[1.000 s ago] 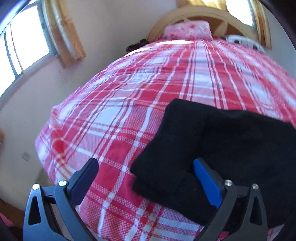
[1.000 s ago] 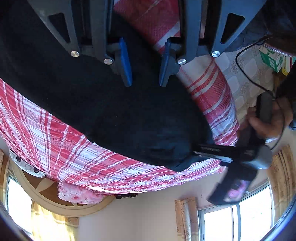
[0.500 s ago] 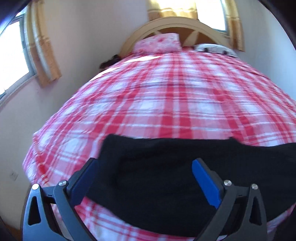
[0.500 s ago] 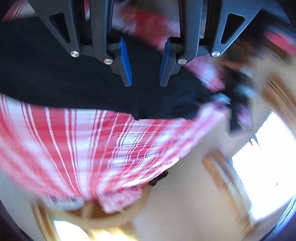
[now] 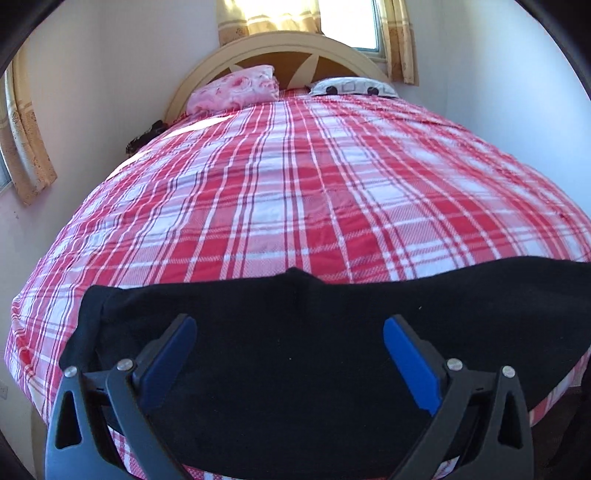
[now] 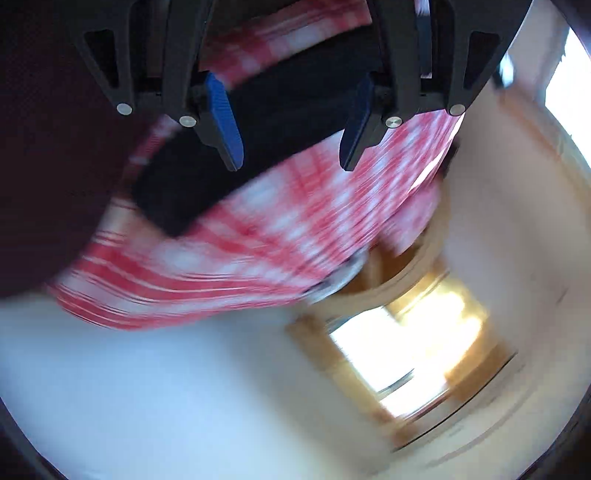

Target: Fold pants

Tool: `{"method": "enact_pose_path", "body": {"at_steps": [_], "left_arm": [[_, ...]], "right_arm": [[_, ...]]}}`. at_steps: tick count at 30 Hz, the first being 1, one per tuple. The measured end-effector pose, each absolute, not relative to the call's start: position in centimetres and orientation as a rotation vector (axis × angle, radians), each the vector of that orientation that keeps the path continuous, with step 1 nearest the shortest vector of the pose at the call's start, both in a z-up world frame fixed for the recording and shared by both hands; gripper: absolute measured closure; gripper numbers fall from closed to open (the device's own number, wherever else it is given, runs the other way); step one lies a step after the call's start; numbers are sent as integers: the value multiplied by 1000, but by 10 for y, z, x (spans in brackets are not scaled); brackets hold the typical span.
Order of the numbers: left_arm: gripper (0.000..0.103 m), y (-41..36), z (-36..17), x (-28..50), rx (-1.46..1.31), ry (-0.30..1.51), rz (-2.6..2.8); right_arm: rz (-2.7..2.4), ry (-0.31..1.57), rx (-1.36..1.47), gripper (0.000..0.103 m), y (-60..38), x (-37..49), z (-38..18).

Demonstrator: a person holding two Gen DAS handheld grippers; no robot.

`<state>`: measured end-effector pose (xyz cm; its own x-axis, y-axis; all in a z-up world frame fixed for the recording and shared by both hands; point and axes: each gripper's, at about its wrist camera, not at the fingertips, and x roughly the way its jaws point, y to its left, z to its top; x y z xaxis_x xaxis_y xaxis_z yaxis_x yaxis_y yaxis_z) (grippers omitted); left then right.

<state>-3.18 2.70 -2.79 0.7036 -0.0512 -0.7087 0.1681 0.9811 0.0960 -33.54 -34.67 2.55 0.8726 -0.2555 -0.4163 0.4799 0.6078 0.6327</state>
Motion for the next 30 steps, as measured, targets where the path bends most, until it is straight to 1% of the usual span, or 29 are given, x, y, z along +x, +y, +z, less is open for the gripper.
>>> {"method": "enact_pose_path", "body": {"at_steps": [2,4,8,10,13,18,20,24,27,30], "left_arm": [[0,26,-32,-33,154,784,-97],[0,25,-39,-30,150,804,-76],[0,22,-46,-27,158,842,-68],[0,21,-47,-26,175,833,-53],[0,21,-53,-21,187,851,-31],[0,26,-64,-16,151,906,-26],[0,27,-67,-16,142,911,-22],[0,24,-71,-14,149,916,-19],[0,20,-72,-14,166,909,-14],[0,21,-71,-14,167,907,-13]], "right_arm": [[-517,250,951,47,-384,-361,-1],[-554,208,1018,47,-411,-377,-17],[-566,224,984,47,-438,-369,-33],[-540,267,980,49,-448,-352,-39],[-515,324,951,50,-462,-317,-48],[-536,489,776,50,-477,-271,-58],[-535,534,749,50,-482,-261,-64],[-429,613,822,49,-484,-246,-83],[-425,701,705,48,-470,-234,-79],[-429,713,690,48,-475,-231,-81]]}}
